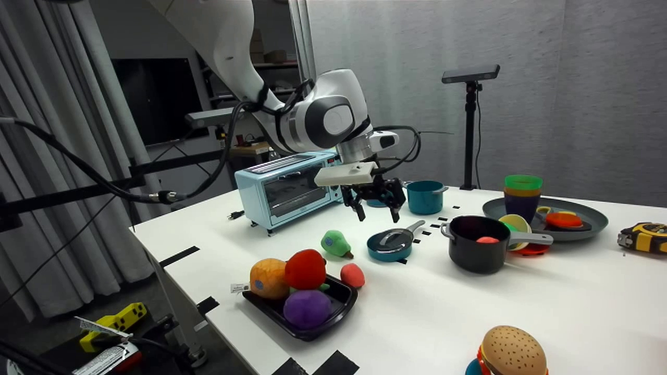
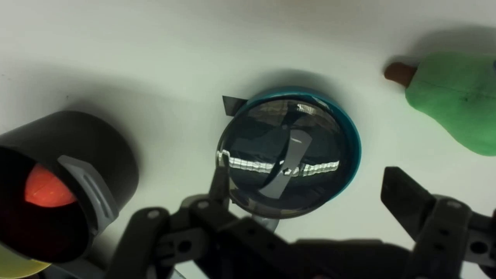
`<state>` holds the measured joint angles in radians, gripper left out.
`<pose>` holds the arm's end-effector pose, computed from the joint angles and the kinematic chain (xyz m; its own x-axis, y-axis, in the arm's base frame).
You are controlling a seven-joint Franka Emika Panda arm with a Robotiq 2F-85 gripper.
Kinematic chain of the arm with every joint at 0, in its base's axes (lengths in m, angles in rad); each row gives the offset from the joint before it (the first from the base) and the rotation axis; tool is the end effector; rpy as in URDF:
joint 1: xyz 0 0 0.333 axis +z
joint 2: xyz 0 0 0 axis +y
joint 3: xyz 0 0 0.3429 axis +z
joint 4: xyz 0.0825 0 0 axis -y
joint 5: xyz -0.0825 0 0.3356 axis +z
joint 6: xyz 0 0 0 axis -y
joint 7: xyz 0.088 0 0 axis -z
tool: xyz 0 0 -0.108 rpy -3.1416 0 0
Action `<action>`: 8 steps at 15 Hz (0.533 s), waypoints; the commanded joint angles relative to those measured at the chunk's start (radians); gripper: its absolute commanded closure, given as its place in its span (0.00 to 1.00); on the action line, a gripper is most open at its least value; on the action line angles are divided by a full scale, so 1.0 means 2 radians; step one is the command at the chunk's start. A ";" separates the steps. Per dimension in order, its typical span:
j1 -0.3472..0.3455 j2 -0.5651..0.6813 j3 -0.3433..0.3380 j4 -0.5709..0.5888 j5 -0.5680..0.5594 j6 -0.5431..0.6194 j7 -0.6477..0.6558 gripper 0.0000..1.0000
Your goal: Move the lid from the blue pan to the black pot
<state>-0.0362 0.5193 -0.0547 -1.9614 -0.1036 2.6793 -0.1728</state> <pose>0.6184 -0.0500 0.2872 0.9669 0.1868 0.1740 0.1671 -0.9783 0.1222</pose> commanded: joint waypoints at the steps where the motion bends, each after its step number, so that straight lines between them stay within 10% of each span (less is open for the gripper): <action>1: 0.007 0.032 -0.008 0.029 -0.015 0.026 0.022 0.00; 8: 0.006 0.062 -0.015 0.054 0.000 0.045 0.067 0.00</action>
<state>-0.0346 0.6103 -0.0704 -1.8863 -0.1048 2.7425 -0.0873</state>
